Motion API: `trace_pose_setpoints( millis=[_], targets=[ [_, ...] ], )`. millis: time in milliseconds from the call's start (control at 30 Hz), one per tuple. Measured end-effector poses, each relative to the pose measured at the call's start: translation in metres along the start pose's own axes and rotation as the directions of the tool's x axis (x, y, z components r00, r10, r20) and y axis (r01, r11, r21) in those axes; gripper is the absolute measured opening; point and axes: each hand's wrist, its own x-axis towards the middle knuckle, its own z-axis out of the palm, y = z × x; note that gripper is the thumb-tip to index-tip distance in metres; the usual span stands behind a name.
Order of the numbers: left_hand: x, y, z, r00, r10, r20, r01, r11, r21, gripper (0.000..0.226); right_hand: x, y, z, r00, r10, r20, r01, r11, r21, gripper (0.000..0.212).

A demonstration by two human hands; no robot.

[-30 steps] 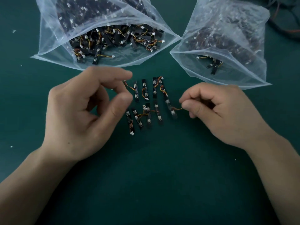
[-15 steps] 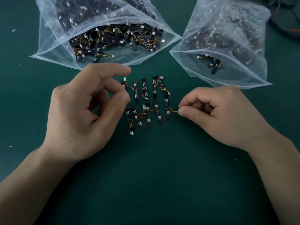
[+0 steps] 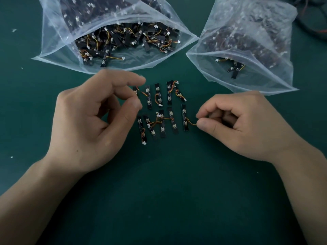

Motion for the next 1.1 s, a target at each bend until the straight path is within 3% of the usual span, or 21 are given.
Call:
trace_pose_setpoints(
  millis=[233,467,1100],
  targets=[
    [0.001,0.000,-0.001,1.000,-0.013,-0.011,0.014,1.000,0.023,0.019,0.002,0.000,0.004,0.995,0.020,-0.094,-0.022,1.000,-0.021,0.027],
    [0.003,-0.005,0.001,0.991,-0.121,-0.054,0.123,0.992,0.034,0.017,0.006,-0.012,0.011,0.999,0.043,-0.019,-0.045,0.981,-0.186,0.067],
    [0.002,-0.002,0.002,0.990,-0.143,-0.022,0.144,0.986,0.083,0.015,0.008,-0.017,0.015,0.995,0.083,-0.060,-0.093,0.977,-0.193,0.063]
  ],
)
